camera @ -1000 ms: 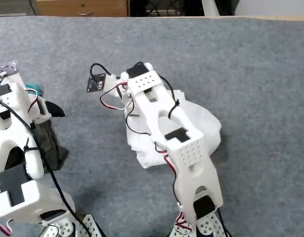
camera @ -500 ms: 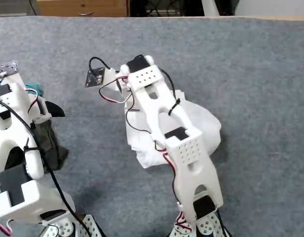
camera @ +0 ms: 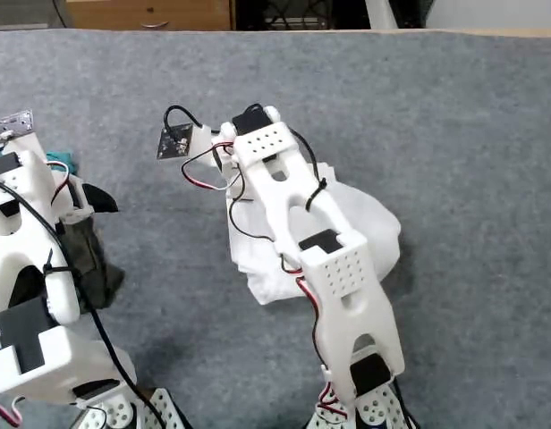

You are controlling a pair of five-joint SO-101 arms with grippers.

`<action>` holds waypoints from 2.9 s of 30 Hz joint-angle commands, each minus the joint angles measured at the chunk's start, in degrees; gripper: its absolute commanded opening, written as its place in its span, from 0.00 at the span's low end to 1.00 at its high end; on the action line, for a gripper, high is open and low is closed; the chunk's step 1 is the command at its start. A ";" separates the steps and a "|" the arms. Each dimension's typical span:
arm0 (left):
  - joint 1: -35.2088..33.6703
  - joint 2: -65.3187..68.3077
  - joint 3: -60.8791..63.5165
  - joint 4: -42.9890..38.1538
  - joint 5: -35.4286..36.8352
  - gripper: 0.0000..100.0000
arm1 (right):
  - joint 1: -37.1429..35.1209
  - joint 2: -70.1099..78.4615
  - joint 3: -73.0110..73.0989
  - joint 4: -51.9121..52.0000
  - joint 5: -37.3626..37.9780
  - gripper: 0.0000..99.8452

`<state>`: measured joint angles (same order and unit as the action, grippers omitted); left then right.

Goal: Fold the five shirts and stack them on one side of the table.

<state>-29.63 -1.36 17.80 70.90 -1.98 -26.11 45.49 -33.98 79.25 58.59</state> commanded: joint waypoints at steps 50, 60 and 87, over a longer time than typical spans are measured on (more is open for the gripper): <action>-0.22 -0.35 0.04 -0.26 -0.62 0.35 | 2.20 -27.82 -49.98 11.87 -21.27 0.01; 4.79 -1.05 -3.21 3.69 -0.70 0.35 | 2.55 -43.74 -51.38 0.00 -26.29 0.01; 31.96 -0.26 -15.69 13.80 -12.66 0.35 | 49.85 -41.54 38.99 -9.67 -6.95 0.01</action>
<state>-3.16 -1.36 3.56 89.71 -13.93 19.78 4.26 -0.66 75.03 50.95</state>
